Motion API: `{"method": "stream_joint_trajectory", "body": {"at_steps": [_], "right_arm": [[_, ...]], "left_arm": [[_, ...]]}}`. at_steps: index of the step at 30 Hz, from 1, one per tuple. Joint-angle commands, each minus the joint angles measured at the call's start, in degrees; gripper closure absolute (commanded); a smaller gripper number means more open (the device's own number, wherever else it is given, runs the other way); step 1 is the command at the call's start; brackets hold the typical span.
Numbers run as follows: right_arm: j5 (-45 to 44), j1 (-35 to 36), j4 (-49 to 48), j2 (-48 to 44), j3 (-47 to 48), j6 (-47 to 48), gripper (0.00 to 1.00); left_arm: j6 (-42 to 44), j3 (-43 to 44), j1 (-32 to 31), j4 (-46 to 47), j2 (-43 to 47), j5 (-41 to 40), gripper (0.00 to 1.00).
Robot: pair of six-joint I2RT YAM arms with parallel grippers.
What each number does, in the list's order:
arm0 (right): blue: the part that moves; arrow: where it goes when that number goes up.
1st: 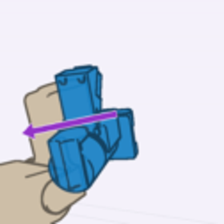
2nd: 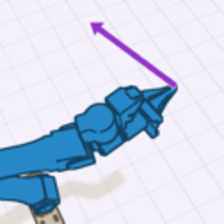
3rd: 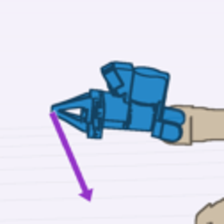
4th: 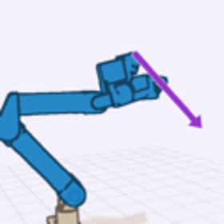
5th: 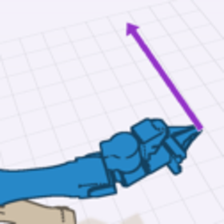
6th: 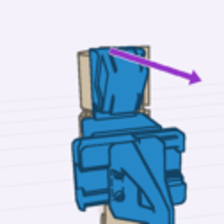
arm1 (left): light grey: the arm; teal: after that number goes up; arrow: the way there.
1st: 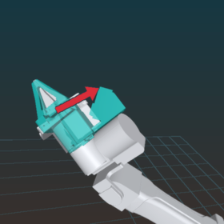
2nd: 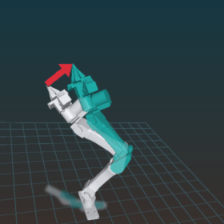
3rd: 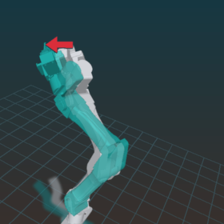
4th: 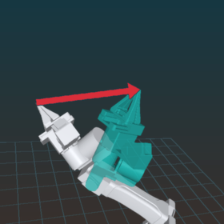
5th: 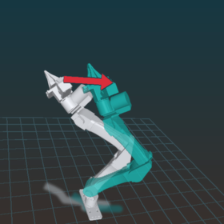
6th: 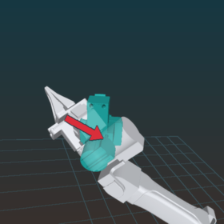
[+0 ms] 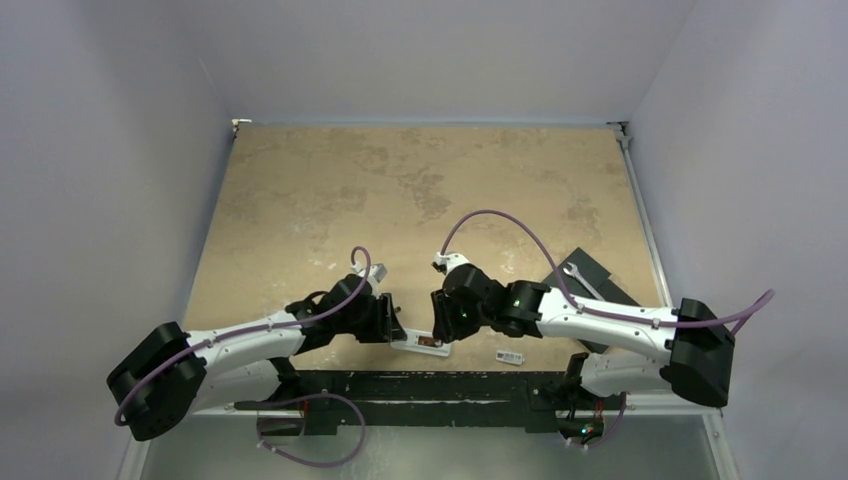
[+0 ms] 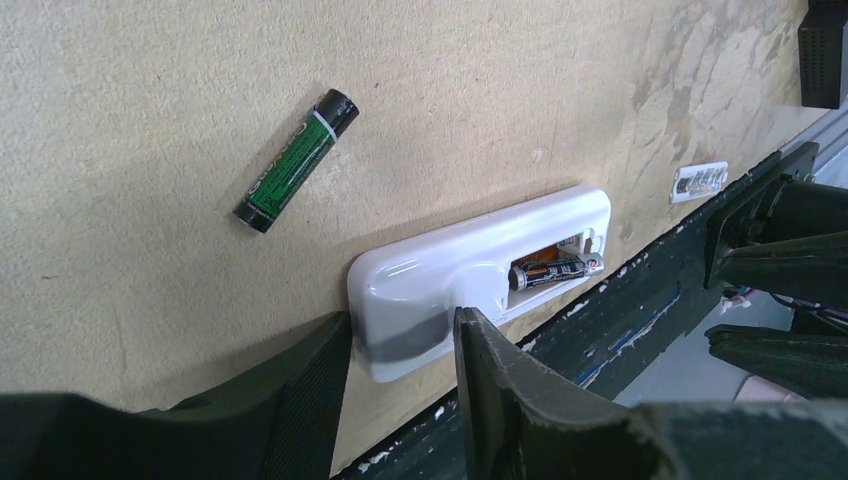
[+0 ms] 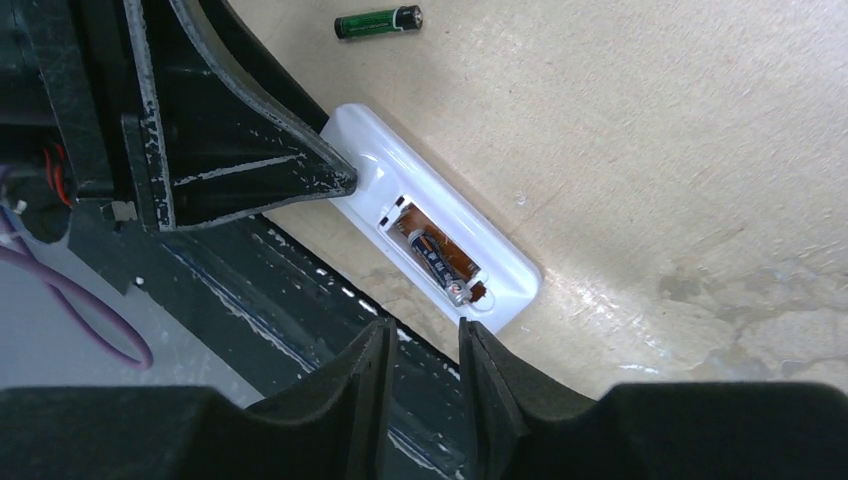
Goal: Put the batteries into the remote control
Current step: Load the battery into the remote control.
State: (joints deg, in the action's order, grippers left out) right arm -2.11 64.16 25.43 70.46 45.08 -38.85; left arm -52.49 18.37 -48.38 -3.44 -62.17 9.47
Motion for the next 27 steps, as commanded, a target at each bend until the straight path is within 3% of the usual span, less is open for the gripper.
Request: {"method": "stream_joint_trajectory", "body": {"at_steps": [1, 27], "right_arm": [[-1.49, -0.09, -3.77, -1.37, -1.29, -6.14, 0.64], [-1.65, -0.09, -9.57, 1.76, -7.45, -16.17, 0.71]], "left_arm": [[0.58, -1.53, -0.05, 0.08, -0.71, 0.17, 0.59], [-0.53, -3.71, -0.09, 1.31, 0.27, 1.33, 0.68]]}}
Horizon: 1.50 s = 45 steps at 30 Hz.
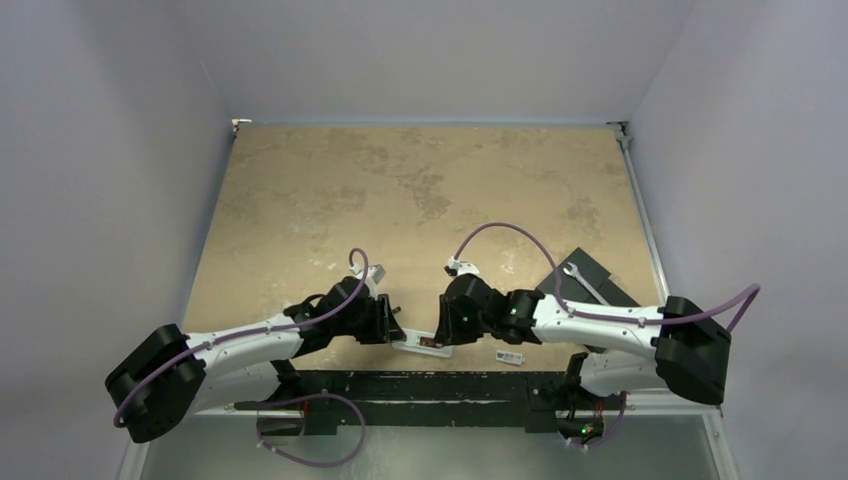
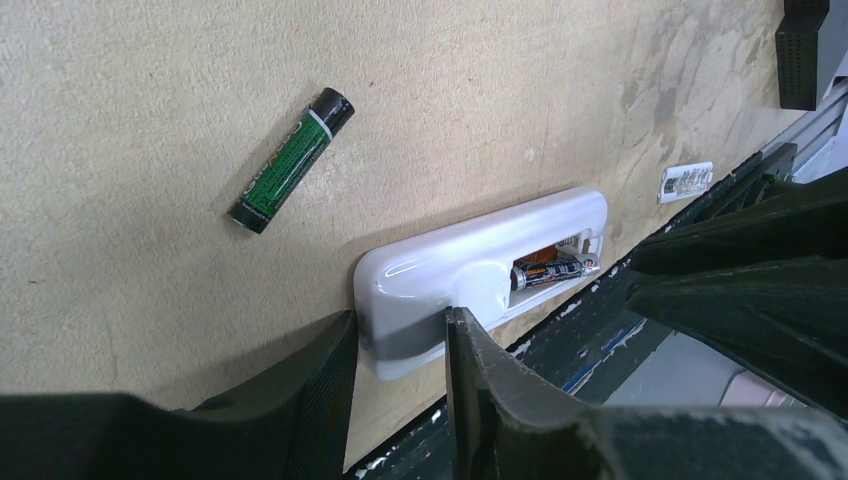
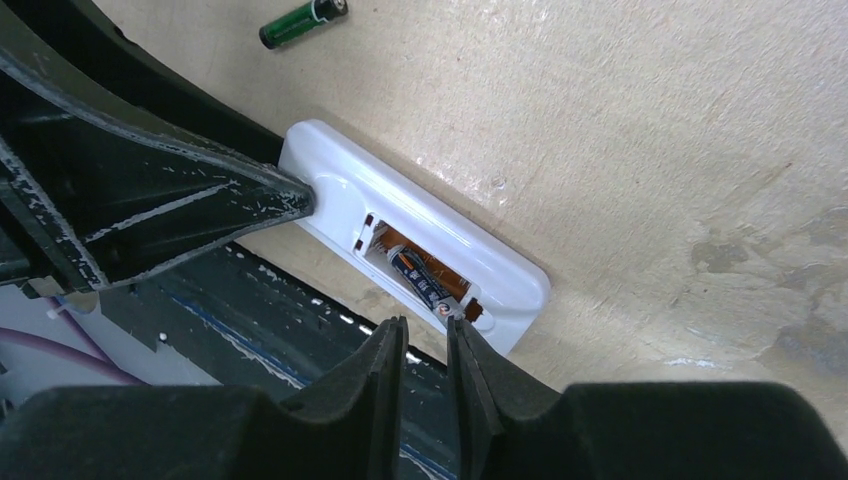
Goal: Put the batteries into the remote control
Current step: Load the battery into the remote control.
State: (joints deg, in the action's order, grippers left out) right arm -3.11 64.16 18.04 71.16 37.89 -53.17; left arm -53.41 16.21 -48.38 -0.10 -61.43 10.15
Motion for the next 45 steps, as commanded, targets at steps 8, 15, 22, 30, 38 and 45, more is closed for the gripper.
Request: {"method": "stream_joint_trajectory", "body": {"at_steps": [8, 15, 22, 30, 38, 45], "right_arm": [[-0.19, -0.09, -2.57, 2.91, -0.16, -1.63, 0.74], [0.83, -0.08, -3.24, 3.20, -0.75, -1.37, 0.76], [0.85, -0.09, -3.36, 3.24, -1.30, -1.24, 0.78], [1.13, -0.09, -5.26, 3.84, -2.21, -1.06, 0.79], [2.18, -0.09, -6.65, 4.57, -2.13, -0.52, 0.82], [4.32, 0.00, -8.16, 5.78, -2.12, 0.83, 0.89]], "left_arm": [[0.27, -1.91, -0.05, -2.00, -0.27, 0.66, 0.69], [0.23, -1.89, -0.12, -1.84, -0.36, 0.66, 0.69], [0.19, -1.92, -0.10, -1.77, -0.53, 0.66, 0.69], [0.12, -1.82, -0.06, -1.88, -0.54, 0.66, 0.69], [0.05, -1.69, -0.09, -1.99, -0.54, 0.66, 0.69], [0.06, -1.45, -0.10, -2.00, -0.62, 0.66, 0.70]]}}
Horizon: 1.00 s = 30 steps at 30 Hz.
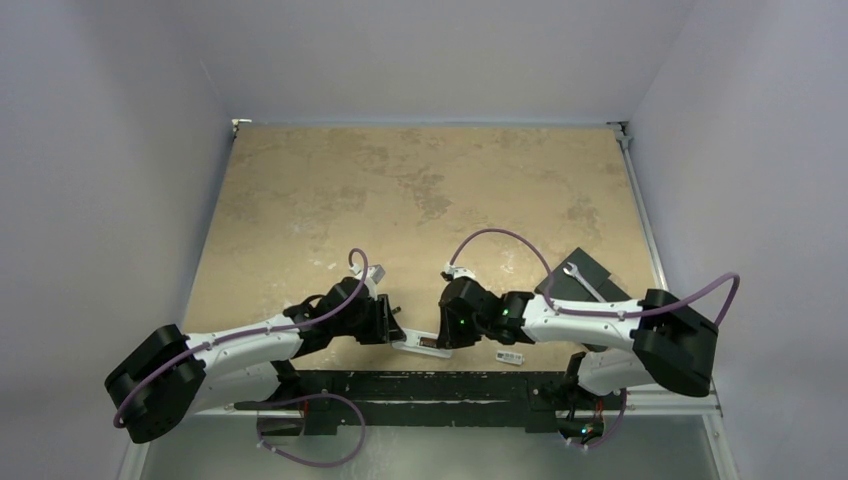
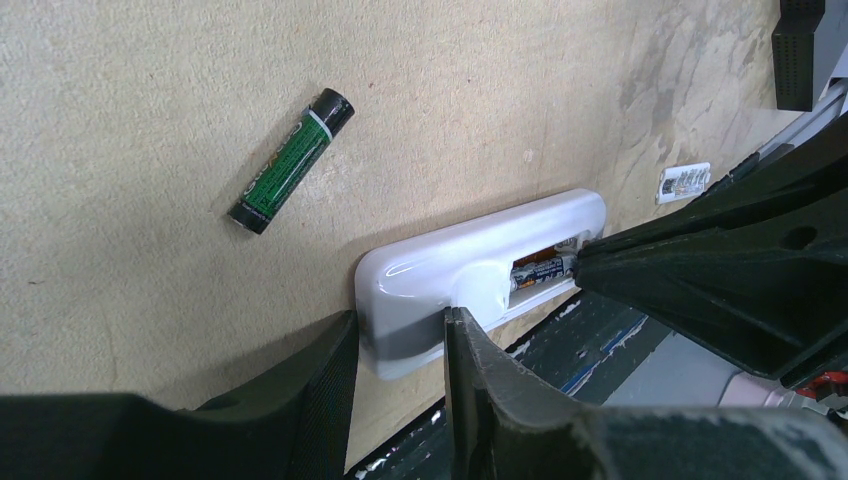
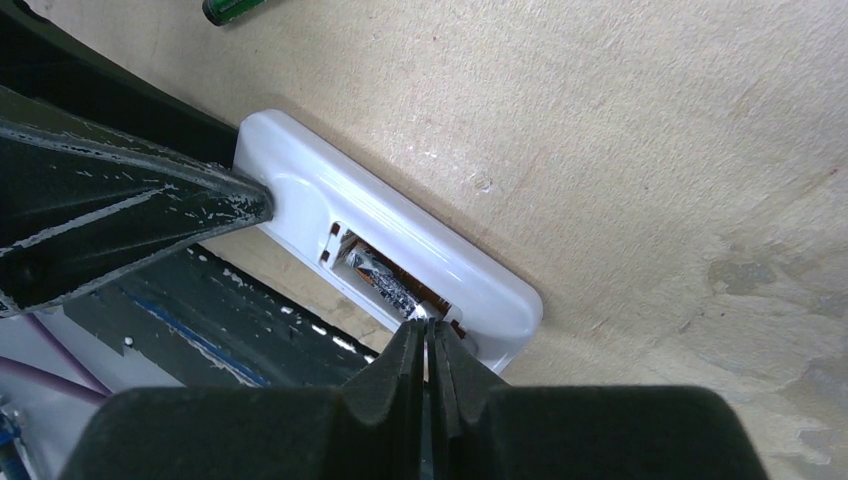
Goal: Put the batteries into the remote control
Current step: Load the battery into the remote control.
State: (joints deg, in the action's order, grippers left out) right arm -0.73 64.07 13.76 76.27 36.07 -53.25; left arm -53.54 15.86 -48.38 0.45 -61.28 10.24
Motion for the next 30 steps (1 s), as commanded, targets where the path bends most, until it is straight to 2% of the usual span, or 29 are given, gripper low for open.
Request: {"method": "stream_joint_trajectory", "body": {"at_steps": [1, 8, 26, 30], "right_arm": [[2.34, 0.09, -4.15, 0.78, -0.35, 1.20, 0.90], [3.77, 0.53, -4.65, 2.16, 0.65, 3.61, 1.00], [-2.21, 7.38, 9.14, 14.58, 15.53, 13.42, 1.00], [-4.56, 7.65, 12.00, 14.57, 17.67, 14.60, 0.95]], "left_arm": [[0.17, -1.14, -0.11, -2.44, -0.82, 0.57, 0.70], [0.25, -0.96, -0.10, -2.03, -1.49, 0.66, 0.70], [0.48, -1.01, -0.05, -2.45, -1.24, 0.48, 0.70], [0.50, -1.14, -0.05, -2.62, -0.96, 0.40, 0.70]]}}
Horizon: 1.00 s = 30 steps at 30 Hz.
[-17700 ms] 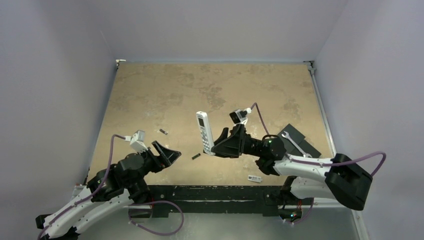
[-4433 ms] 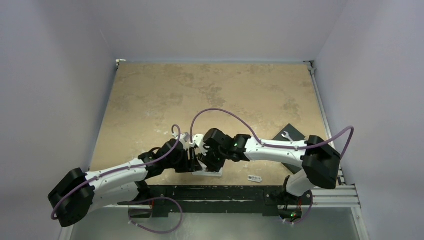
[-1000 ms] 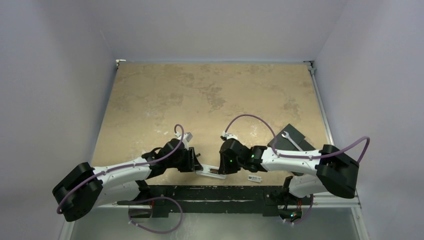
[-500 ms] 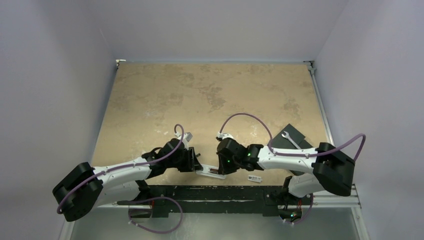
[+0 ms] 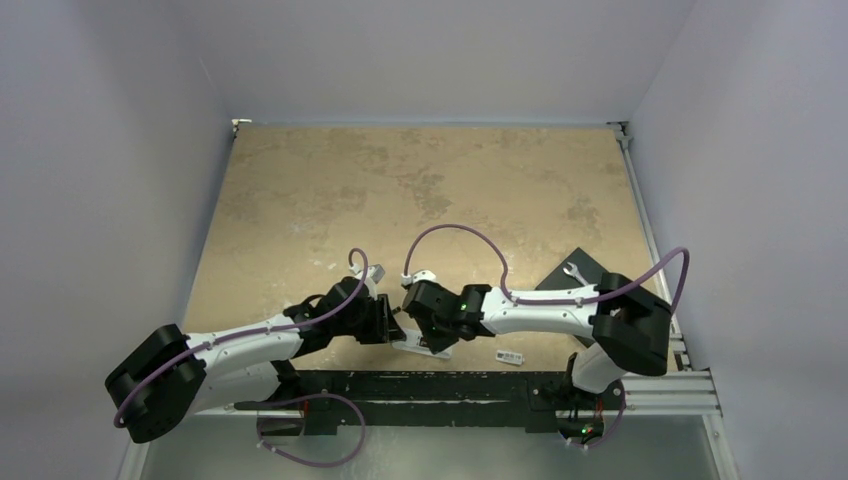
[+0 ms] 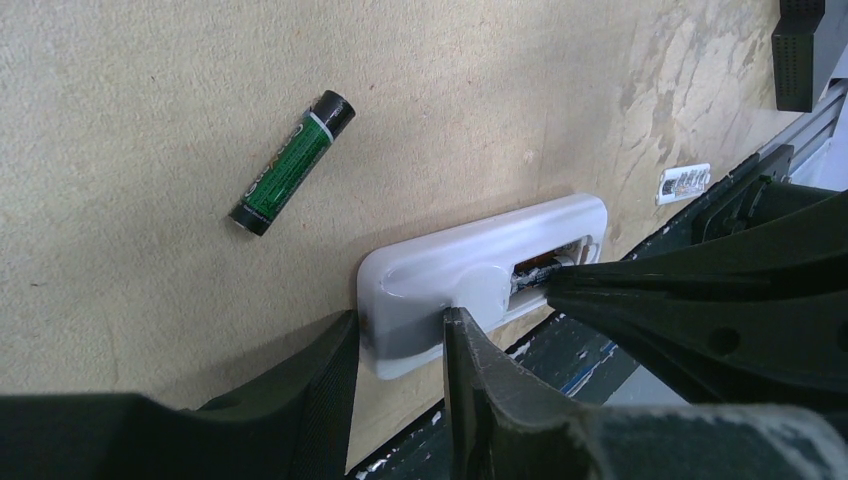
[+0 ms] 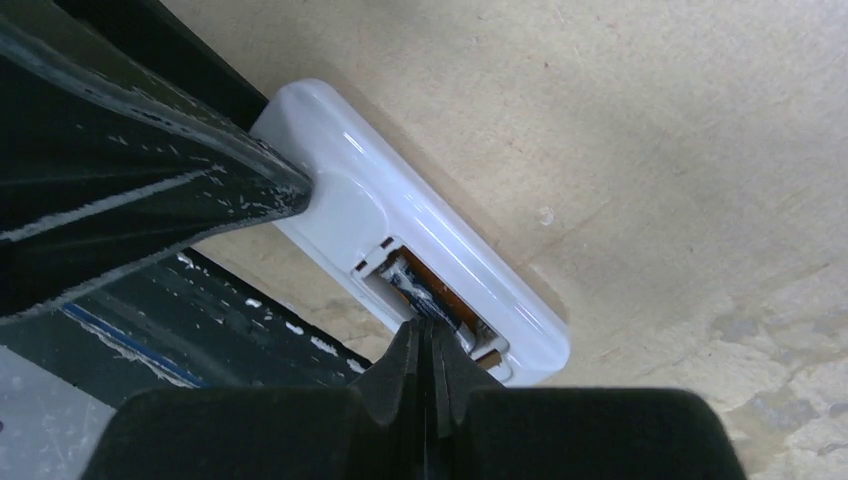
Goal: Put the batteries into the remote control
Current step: Load the battery into the remote control.
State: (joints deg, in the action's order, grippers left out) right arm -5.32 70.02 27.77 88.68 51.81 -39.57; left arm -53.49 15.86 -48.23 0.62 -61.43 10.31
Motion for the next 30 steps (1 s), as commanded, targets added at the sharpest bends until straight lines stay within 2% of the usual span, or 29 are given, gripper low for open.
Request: {"method": "stream_joint_trajectory", "body": {"at_steps": [1, 9, 15, 18, 25, 30], "right_arm": [[-0.58, 1.70, -1.46, 1.85, 2.35, 1.17, 0.93], [-3.20, 1.70, 3.39, -0.47, 6.01, 1.69, 0.89], [-7.61, 1.49, 6.30, -2.29, 8.36, 3.21, 0.82], [-8.85, 0.92, 6.89, -2.91, 8.27, 3.78, 0.79], [-10.46, -1.53, 6.19, -4.76, 6.47, 5.09, 0.73], [-9.85, -4.35, 4.16, -5.77, 4.62, 6.63, 0.72]], "left_arm": [[0.49, -1.12, -0.25, -2.95, -0.80, 0.29, 0.70], [0.40, -1.13, -0.21, -3.98, 0.29, -0.10, 0.70], [0.48, -0.54, -0.28, -5.86, 1.53, -0.61, 0.68], [0.76, -0.07, -0.25, -7.63, 2.10, -0.89, 0.64], [0.00, 0.82, -0.21, -12.43, 4.62, -1.27, 0.47], [-0.72, 0.86, -0.32, -14.46, 5.27, 1.68, 0.42]]}}
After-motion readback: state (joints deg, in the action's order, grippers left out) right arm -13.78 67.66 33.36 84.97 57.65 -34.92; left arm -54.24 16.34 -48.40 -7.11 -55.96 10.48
